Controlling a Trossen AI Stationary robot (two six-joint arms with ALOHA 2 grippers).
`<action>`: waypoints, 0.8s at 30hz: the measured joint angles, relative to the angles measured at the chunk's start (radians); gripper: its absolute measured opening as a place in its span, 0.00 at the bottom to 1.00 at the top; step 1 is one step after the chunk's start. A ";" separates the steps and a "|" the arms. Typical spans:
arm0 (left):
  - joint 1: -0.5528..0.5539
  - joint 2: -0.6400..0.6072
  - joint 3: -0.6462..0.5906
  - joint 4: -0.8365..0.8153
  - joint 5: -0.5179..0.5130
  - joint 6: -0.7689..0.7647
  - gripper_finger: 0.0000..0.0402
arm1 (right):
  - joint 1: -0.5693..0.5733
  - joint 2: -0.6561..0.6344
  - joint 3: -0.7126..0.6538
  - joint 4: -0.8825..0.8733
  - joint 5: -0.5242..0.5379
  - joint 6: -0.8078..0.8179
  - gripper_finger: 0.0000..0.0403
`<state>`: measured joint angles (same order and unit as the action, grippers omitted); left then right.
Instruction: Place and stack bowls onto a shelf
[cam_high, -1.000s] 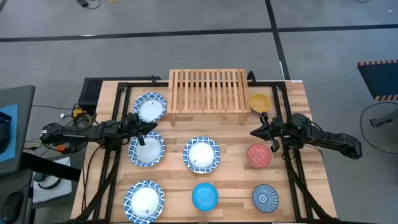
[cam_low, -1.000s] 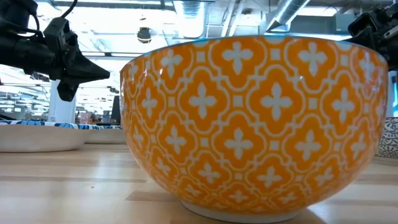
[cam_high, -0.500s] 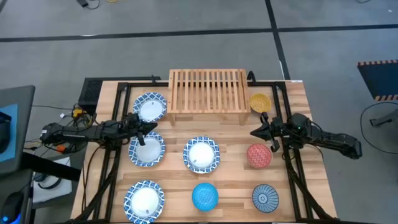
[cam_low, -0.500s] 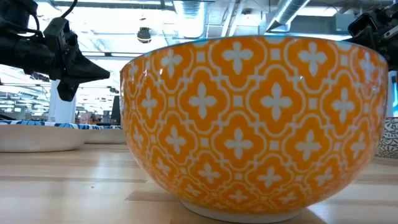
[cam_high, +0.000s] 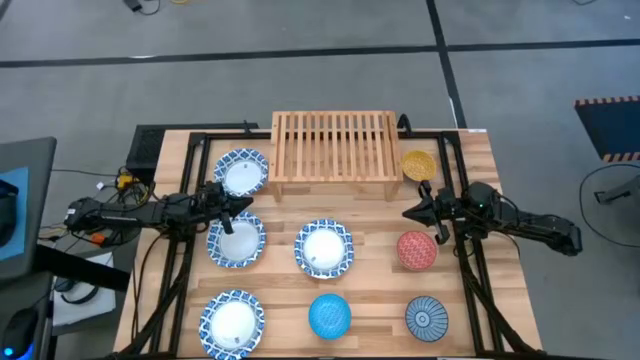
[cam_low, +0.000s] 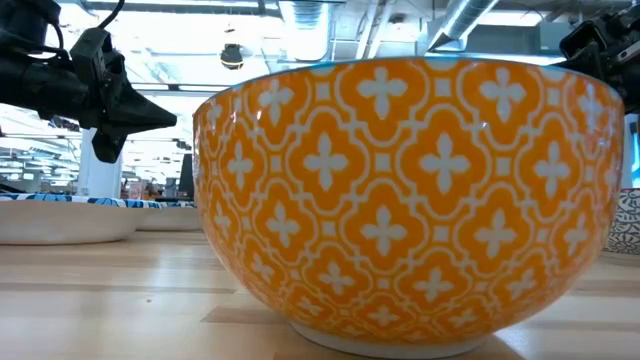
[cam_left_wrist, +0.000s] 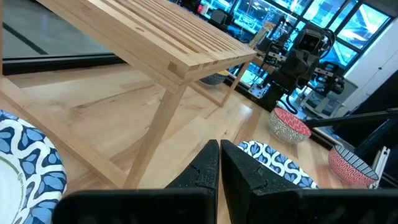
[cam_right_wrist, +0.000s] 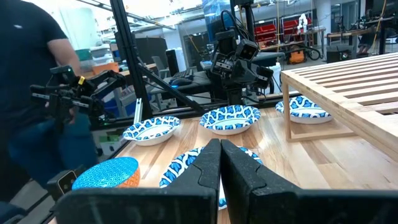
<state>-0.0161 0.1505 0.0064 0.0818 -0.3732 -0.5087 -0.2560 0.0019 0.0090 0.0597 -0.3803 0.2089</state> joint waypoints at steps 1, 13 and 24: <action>0.000 0.000 0.000 0.000 0.000 0.000 0.00 | 0.000 0.000 0.000 0.000 0.000 0.000 0.10; 0.000 0.009 0.000 0.005 -0.100 0.034 0.00 | 0.000 0.000 0.000 0.000 0.000 0.000 0.10; 0.001 0.177 0.000 0.005 -0.301 0.016 0.00 | 0.000 0.000 0.000 0.000 0.000 0.001 0.10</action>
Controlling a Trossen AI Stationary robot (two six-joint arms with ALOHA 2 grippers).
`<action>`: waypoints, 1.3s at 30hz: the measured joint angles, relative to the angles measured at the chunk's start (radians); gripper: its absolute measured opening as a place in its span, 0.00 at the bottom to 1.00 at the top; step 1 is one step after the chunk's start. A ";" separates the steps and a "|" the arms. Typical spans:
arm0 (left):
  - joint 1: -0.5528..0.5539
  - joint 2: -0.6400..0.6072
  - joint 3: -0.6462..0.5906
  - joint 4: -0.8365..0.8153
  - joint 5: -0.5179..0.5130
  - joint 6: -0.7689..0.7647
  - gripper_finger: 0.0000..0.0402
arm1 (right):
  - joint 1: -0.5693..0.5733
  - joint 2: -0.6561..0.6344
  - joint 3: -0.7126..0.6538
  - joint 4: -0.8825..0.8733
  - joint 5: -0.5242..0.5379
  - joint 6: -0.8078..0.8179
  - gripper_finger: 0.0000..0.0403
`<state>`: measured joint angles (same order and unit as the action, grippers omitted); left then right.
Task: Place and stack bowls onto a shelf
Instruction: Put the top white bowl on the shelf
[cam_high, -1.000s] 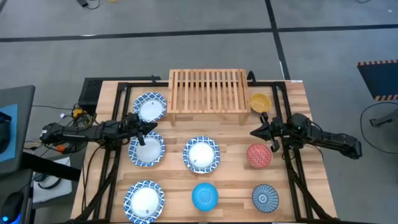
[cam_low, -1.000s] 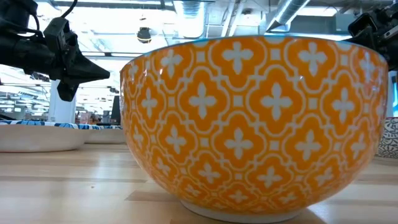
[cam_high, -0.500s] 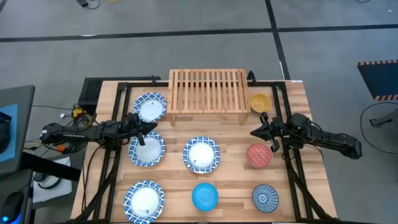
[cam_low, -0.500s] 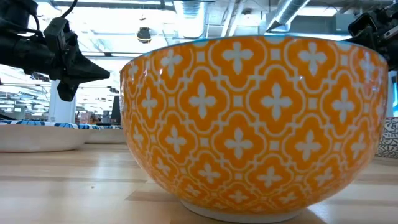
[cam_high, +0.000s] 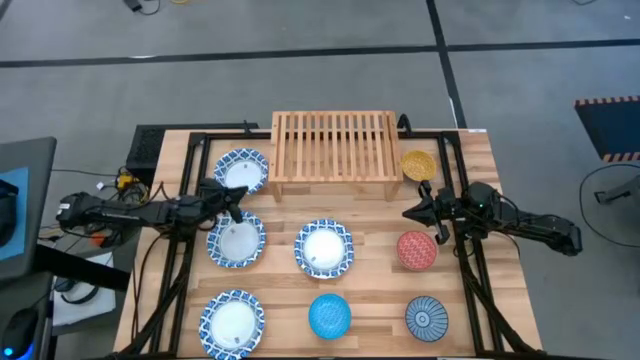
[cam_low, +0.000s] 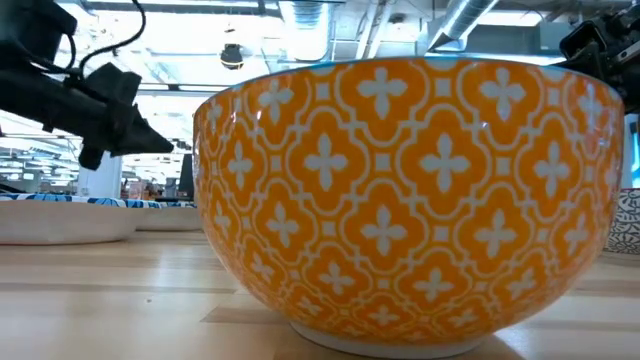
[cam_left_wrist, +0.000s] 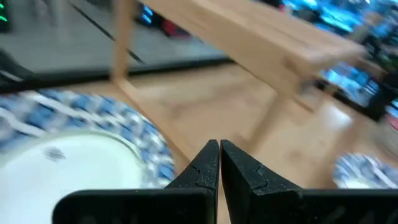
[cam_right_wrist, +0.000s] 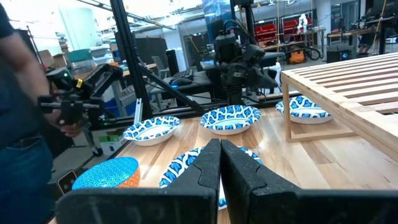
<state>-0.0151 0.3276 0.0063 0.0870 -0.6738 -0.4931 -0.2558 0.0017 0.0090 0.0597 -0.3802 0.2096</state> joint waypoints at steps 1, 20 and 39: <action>0.000 0.013 0.000 0.002 0.040 -0.023 0.00 | 0.000 0.000 0.000 0.000 0.000 0.000 0.10; -0.049 0.162 0.404 -0.042 0.155 0.030 0.00 | -0.001 0.002 0.000 0.265 0.168 0.214 0.10; 0.189 0.411 0.924 -0.943 -0.035 -0.270 0.35 | 0.059 0.278 0.242 0.341 0.554 0.490 0.21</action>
<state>0.1739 0.7388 0.9299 -0.8559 -0.7088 -0.7633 -0.1964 0.2800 0.2508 0.4011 0.1743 0.6998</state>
